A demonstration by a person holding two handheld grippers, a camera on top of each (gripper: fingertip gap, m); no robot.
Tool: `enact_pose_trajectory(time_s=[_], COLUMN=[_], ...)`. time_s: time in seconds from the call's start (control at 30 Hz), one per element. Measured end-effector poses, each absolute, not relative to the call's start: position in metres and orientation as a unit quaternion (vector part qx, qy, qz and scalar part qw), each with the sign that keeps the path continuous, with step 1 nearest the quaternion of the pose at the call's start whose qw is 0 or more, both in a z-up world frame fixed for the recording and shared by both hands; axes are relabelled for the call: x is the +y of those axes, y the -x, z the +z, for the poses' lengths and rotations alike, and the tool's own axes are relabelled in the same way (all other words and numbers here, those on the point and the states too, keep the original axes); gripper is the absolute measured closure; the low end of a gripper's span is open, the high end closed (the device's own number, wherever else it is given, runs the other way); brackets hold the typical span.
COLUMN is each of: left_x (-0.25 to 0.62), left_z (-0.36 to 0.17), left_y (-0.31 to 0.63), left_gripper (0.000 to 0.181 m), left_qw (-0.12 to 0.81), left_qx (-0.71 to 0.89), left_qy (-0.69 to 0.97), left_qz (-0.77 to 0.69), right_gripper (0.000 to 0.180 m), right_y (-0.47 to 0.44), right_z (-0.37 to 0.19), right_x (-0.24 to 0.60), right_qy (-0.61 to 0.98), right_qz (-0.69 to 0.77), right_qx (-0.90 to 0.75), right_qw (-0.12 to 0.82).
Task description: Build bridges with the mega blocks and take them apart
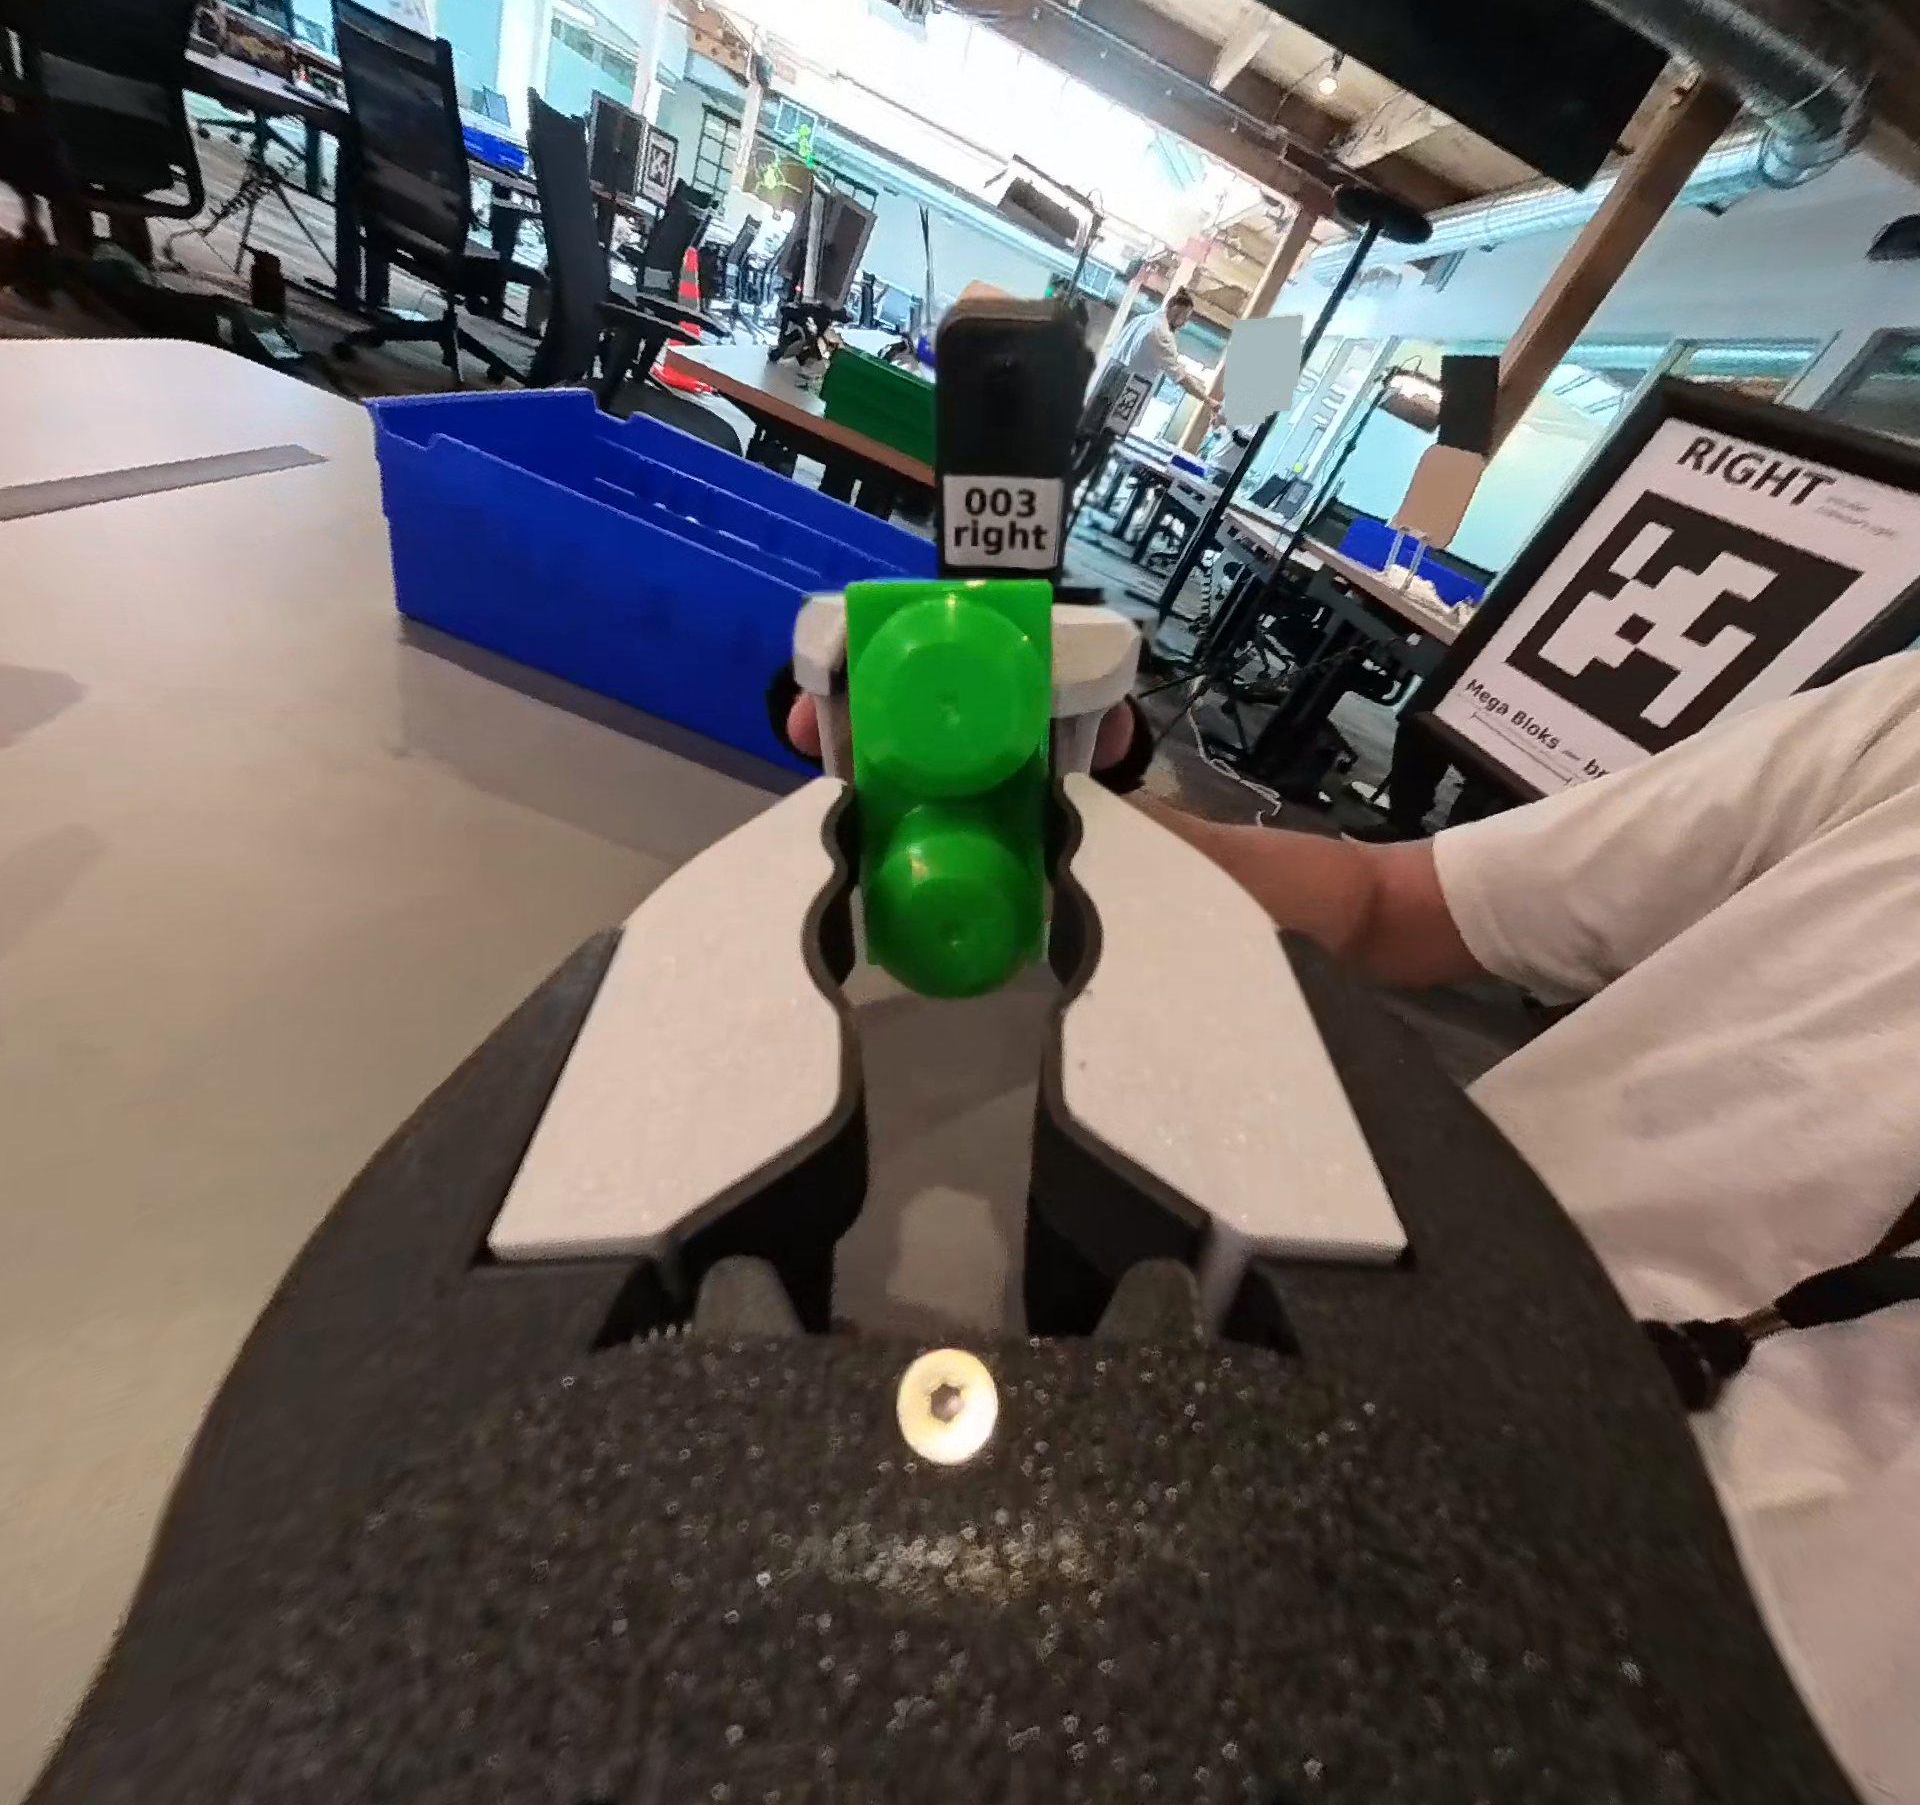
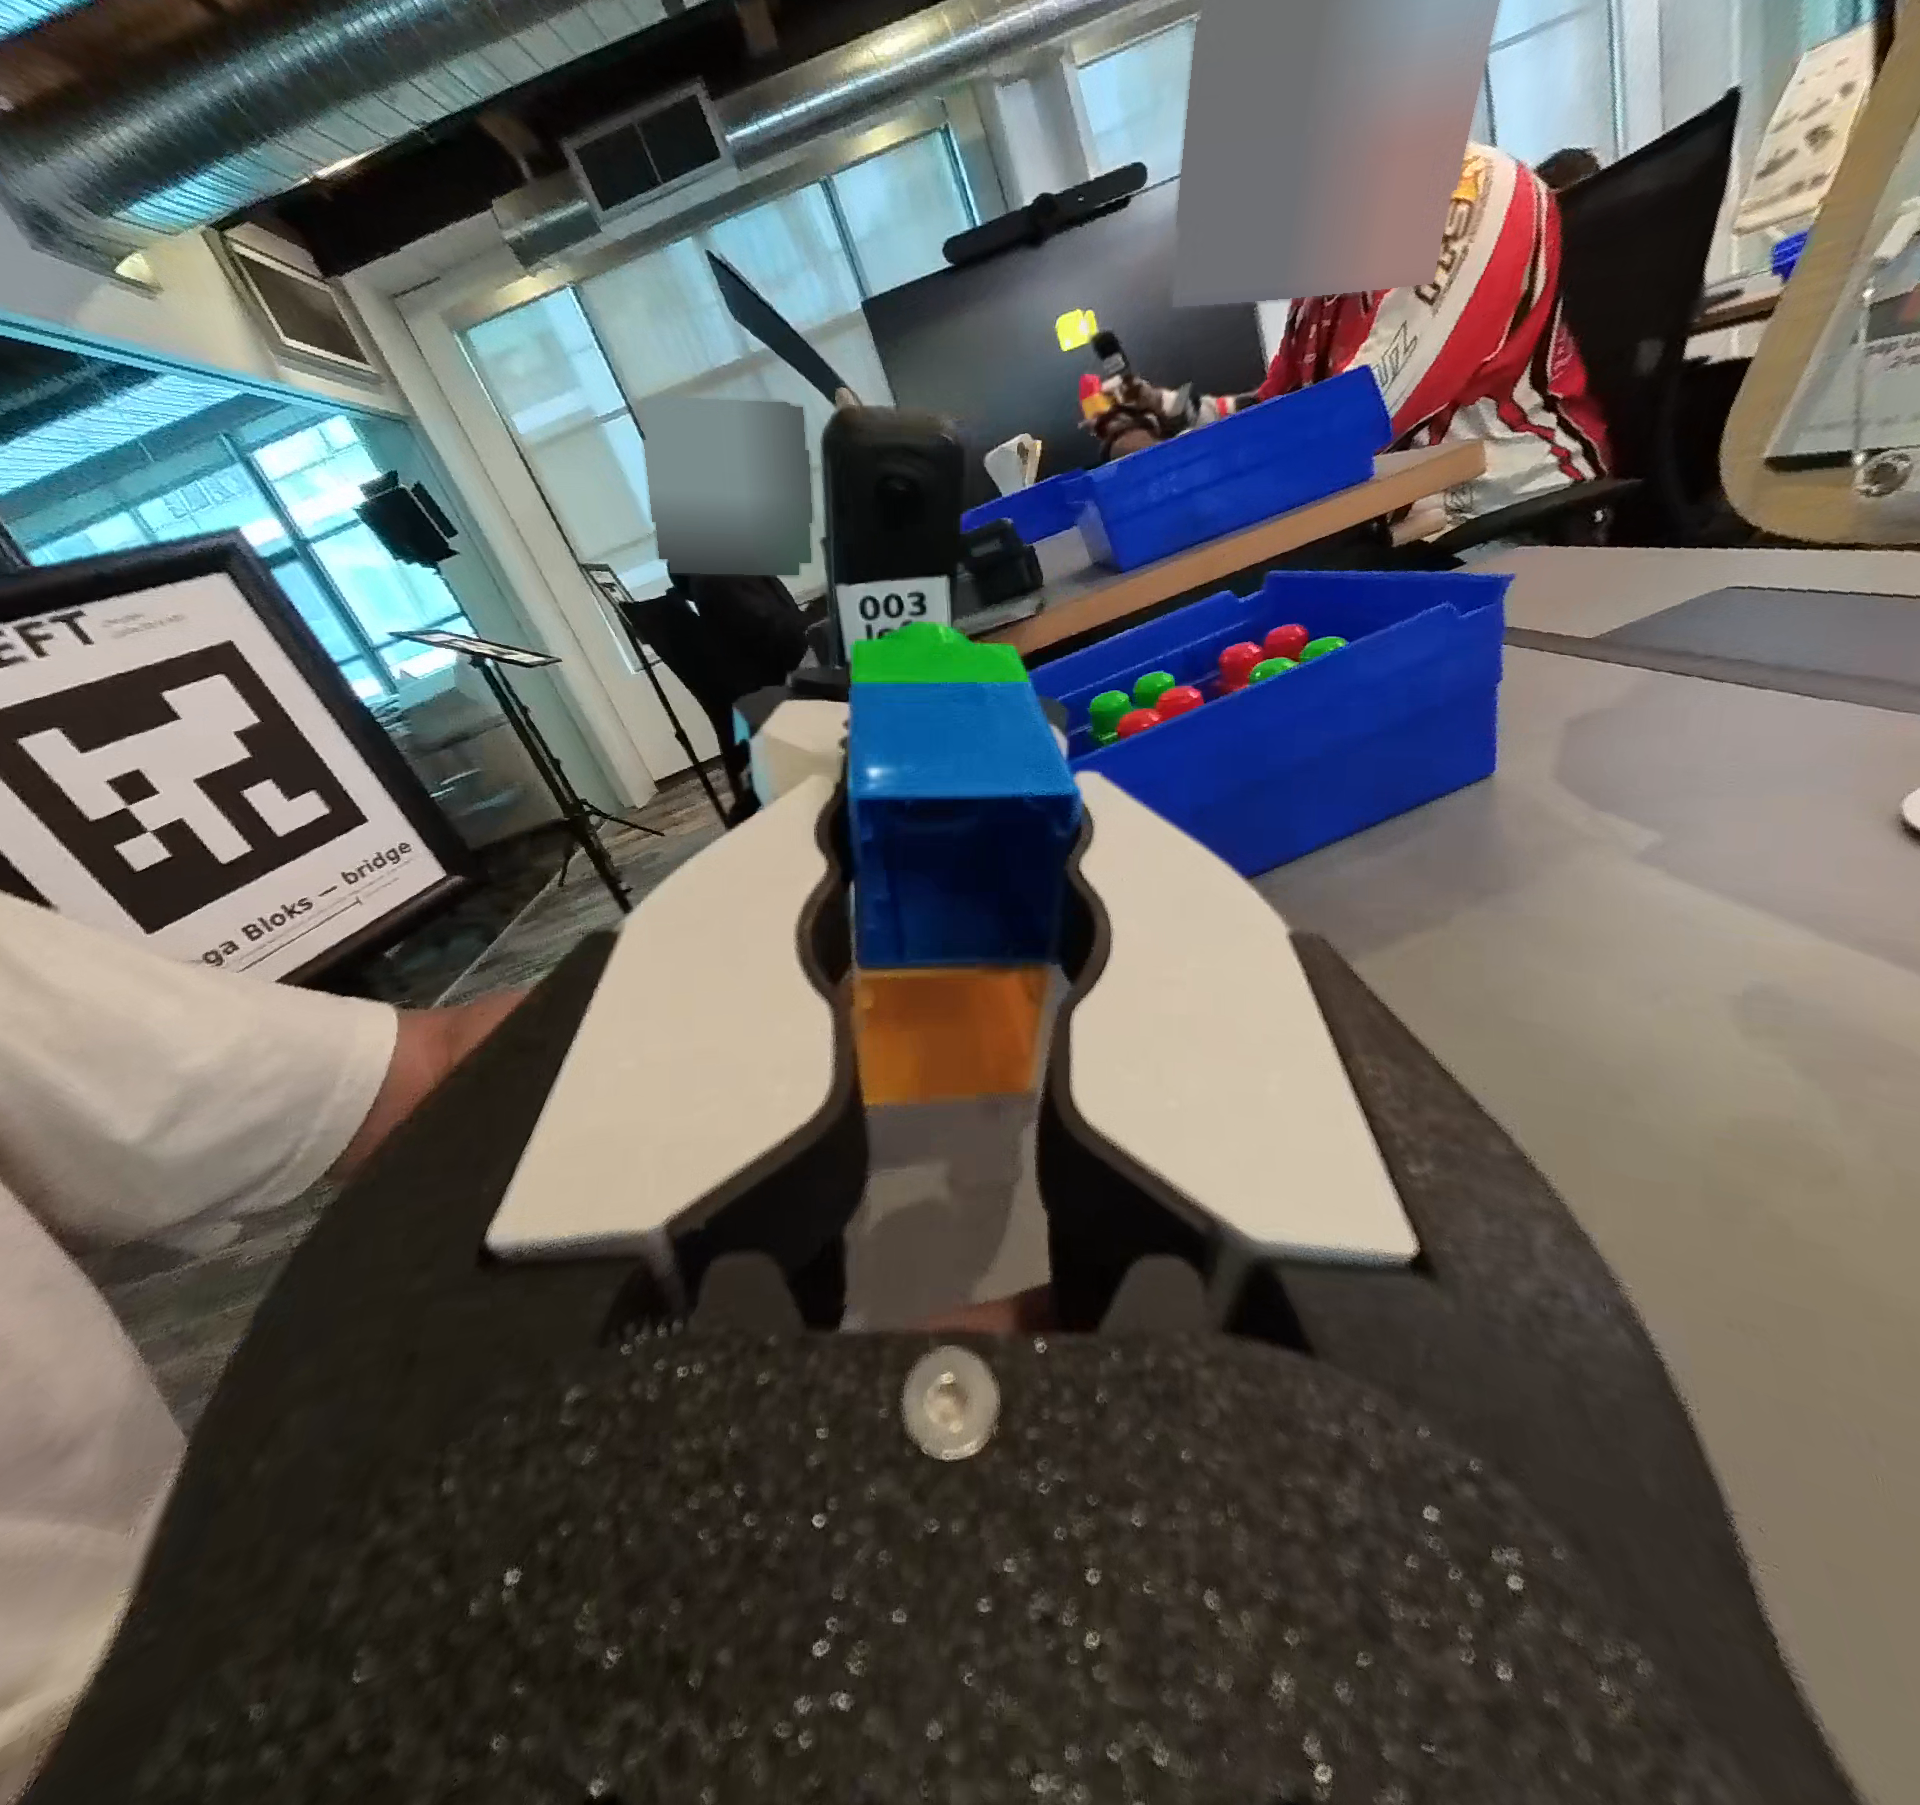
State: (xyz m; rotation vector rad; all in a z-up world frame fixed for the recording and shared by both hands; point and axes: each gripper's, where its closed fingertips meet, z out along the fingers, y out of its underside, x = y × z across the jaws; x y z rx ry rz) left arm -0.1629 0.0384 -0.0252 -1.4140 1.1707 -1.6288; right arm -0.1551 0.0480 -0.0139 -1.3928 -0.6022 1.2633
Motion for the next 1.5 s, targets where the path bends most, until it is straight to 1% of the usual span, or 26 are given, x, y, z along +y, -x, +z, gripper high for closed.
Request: enact_pose_trajectory(time_s=[0.23,0.57,0.63,0.77,0.93,1.0,1.07,1.13,1.2,1.27,1.33,1.37,1.4,1.5], left_x=[0.035,0.042,0.058,0.077,0.069,0.083,0.107,0.115,0.114,0.113,0.114,0.114,0.115,0.118], left_z=[-0.030,-0.023,-0.004,0.003,-0.015,-0.031,-0.051,-0.062,-0.067,-0.072,-0.077,-0.077,-0.078,-0.083], left_y=[0.168,0.174,0.195,0.225,0.207,0.199,0.208,0.222,0.229,0.229,0.229,0.230,0.231,0.240], left_gripper=[0.147,0.147,0.148,0.148,0.148,0.148,0.147,0.147,0.147,0.147,0.147,0.147,0.147,0.147], left_qw=[0.342,0.347,0.359,0.384,0.406,0.450,0.517,0.573,0.602,0.611,0.608,0.607,0.607,0.618], left_qx=[0.448,0.418,0.369,0.349,0.383,0.369,0.320,0.277,0.260,0.270,0.274,0.272,0.271,0.260], left_qy=[0.542,0.533,0.512,0.521,0.571,0.630,0.699,0.720,0.719,0.715,0.716,0.716,0.716,0.713], left_qz=[-0.623,-0.648,-0.688,-0.678,-0.603,-0.514,-0.378,-0.275,-0.230,-0.207,-0.208,-0.212,-0.214,-0.207], right_gripper=[0.144,0.144,0.144,0.144,0.144,0.143,0.144,0.144,0.144,0.144,0.143,0.143,0.143,0.144], right_y=[0.158,0.153,0.135,0.098,0.083,0.091,0.094,0.094,0.092,0.089,0.086,0.082,0.071,-0.010], right_z=[-0.022,-0.027,-0.023,-0.021,-0.027,-0.041,-0.060,-0.075,-0.084,-0.086,-0.079,-0.064,-0.039,0.029], right_x=[0.042,0.043,0.047,0.046,0.043,0.045,0.052,0.054,0.058,0.061,0.059,0.054,0.047,0.031], right_qy=[0.589,0.590,0.586,0.593,0.621,0.652,0.690,0.710,0.723,0.729,0.727,0.718,0.696,0.682], right_qz=[0.539,0.536,0.537,0.517,0.479,0.441,0.378,0.320,0.288,0.276,0.279,0.283,0.278,0.161], right_qx=[-0.275,-0.275,-0.254,-0.240,-0.222,-0.212,-0.184,-0.175,-0.162,-0.149,-0.150,-0.147,-0.149,-0.119], right_qw=[0.535,0.538,0.551,0.569,0.579,0.579,0.590,0.603,0.607,0.609,0.609,0.619,0.645,0.704])
